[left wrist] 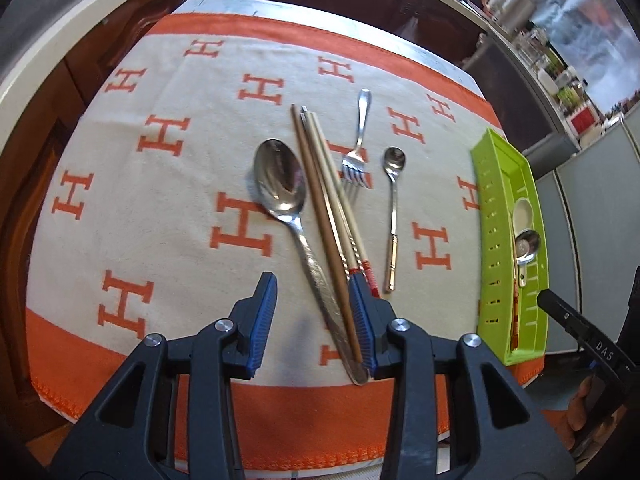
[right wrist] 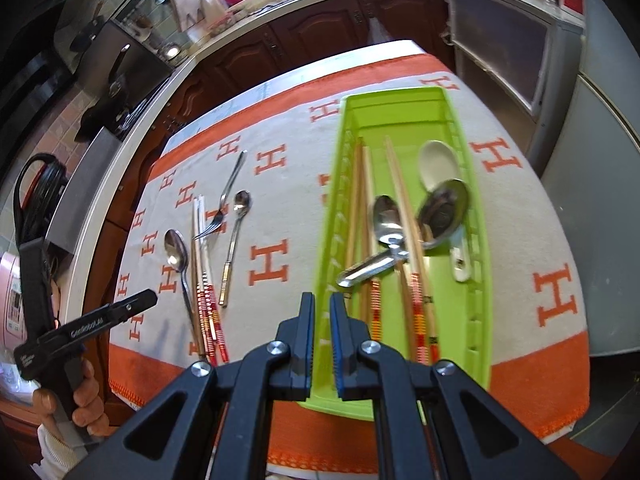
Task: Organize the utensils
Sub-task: 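Move both open tools back over the remaining utensils, then grasp a metal spoon with the left tool while the right tool grasps another spoon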
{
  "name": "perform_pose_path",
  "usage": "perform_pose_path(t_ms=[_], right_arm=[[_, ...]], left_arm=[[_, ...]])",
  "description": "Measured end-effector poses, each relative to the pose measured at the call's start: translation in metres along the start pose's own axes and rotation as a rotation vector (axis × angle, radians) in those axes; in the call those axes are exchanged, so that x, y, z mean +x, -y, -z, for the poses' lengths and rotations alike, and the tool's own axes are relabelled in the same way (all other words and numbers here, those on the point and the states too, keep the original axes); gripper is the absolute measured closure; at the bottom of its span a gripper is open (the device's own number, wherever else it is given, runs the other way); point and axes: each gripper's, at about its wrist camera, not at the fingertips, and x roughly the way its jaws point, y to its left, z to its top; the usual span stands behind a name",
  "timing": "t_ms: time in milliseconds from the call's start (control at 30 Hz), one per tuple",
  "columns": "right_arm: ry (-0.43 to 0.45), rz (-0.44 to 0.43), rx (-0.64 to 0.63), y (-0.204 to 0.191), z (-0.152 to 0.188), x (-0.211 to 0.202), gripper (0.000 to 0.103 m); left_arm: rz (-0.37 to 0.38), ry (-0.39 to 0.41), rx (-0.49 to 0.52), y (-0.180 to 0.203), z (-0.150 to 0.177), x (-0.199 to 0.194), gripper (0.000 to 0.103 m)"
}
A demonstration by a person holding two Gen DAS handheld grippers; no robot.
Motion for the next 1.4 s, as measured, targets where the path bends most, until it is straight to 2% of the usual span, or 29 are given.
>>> perform_pose_path(t_ms=[200,400,633,967,1033,1100,1167,1233,1400], right_arm=[[-0.025,-0.045,-0.066,-0.035,-0.013,0.019,0.096],[-0.064,-0.064,-0.131,-0.064,-0.014,0.038,0.096],[-0.093,-0.045,-0.142,-0.071,-0.015,0.051,0.096],[-0.116,-0.025,-0.122,-0.072,-0.02,0.069,0.096],[-0.122,-0.035,-0.113,-0.073,-0.023,0.075,0.096],[-0.126,-0.041,-0.104,-0.073,-0.026,0.081,0.096],[-0.126,-0.047,-0.097,-0.075,-0.032,0.088,0.096],[-0.121,-0.056,-0.086,-0.077,-0.041,0.096,0.096],[-0.124,-0.094,-0.023,-0.073,-0.068,0.121,0.096]], left_arm=[[0.056,0.029,-0.049,-0.035,-0.017,0.017,0.062],[0.124,0.11,-0.069,-0.058,-0.037,0.038,0.062],[0.187,0.136,-0.025,-0.056,-0.051,0.064,0.063],[0.278,0.219,0.046,-0.048,-0.057,0.08,0.069],[0.296,0.222,0.05,-0.049,-0.056,0.081,0.076],[0.318,0.205,0.03,-0.053,-0.057,0.085,0.091],[0.36,0.176,0.002,-0.057,-0.058,0.09,0.098],[0.38,0.167,-0.013,-0.058,-0.059,0.093,0.099],[0.359,0.163,0.004,-0.049,-0.057,0.095,0.1]])
